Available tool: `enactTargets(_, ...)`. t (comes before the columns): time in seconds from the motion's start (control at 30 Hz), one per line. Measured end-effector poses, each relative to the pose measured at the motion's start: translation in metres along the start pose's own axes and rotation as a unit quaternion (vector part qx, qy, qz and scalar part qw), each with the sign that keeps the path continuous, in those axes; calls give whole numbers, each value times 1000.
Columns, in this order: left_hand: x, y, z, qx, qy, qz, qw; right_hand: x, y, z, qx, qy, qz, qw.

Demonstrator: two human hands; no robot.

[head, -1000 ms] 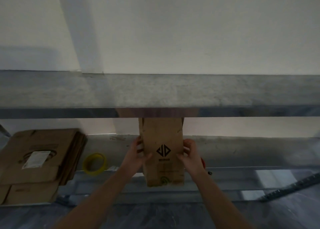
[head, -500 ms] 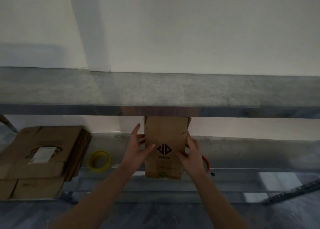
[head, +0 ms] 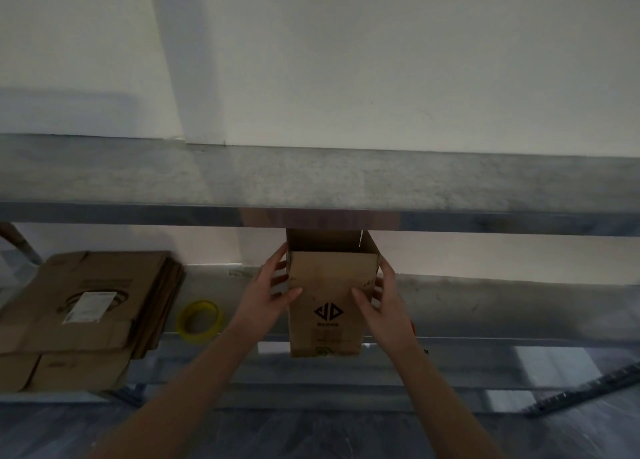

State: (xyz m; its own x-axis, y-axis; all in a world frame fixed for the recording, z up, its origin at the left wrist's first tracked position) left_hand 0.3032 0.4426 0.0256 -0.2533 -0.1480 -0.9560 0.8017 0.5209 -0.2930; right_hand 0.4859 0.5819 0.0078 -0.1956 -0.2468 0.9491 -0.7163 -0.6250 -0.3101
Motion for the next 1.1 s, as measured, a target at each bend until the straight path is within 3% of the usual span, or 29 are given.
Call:
enactTargets(0.1, -1, -1, 14, 0, 21, -33, 999, 7, -1, 13, 14, -32, 29, 999)
enactTargets(0.27, -5, 13, 26, 21, 24, 129, 991, 4, 9, 27, 31, -32, -69, 997)
enactTargets(0.43, -2, 6, 32, -26, 17, 170, 985, 8, 9, 28, 1, -35, -108, 994)
enactTargets(0.77, -29, -6, 31, -20, 101, -49, 994, 24, 7, 27, -12, -56, -50, 997)
enactTargets(0.83, -32, -10, 30, -23, 90, -40, 995, 27, 7, 26, -5, -54, -48, 997)
enactTargets(0.97, -29, -13, 30, 1, 17, 81, 997, 30, 4, 25, 2, -51, -45, 998)
enactTargets(1.1, -28, -15, 29, 1, -4, 91, 996, 38, 6, 22, 22, -63, -17, 998)
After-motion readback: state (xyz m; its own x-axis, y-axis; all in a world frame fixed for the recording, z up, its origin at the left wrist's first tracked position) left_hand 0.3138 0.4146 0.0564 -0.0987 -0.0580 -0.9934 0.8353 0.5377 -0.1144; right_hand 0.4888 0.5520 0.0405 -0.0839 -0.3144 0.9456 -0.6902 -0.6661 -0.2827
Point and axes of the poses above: each hand's wrist, its own z-axis away from the middle knuckle, its own y-axis out of the palm, x = y × z, the point moved 9 cm from there along -z, towards the middle knuckle, and after that the axes turned 3 degrees about x, right-handed, at the moved point
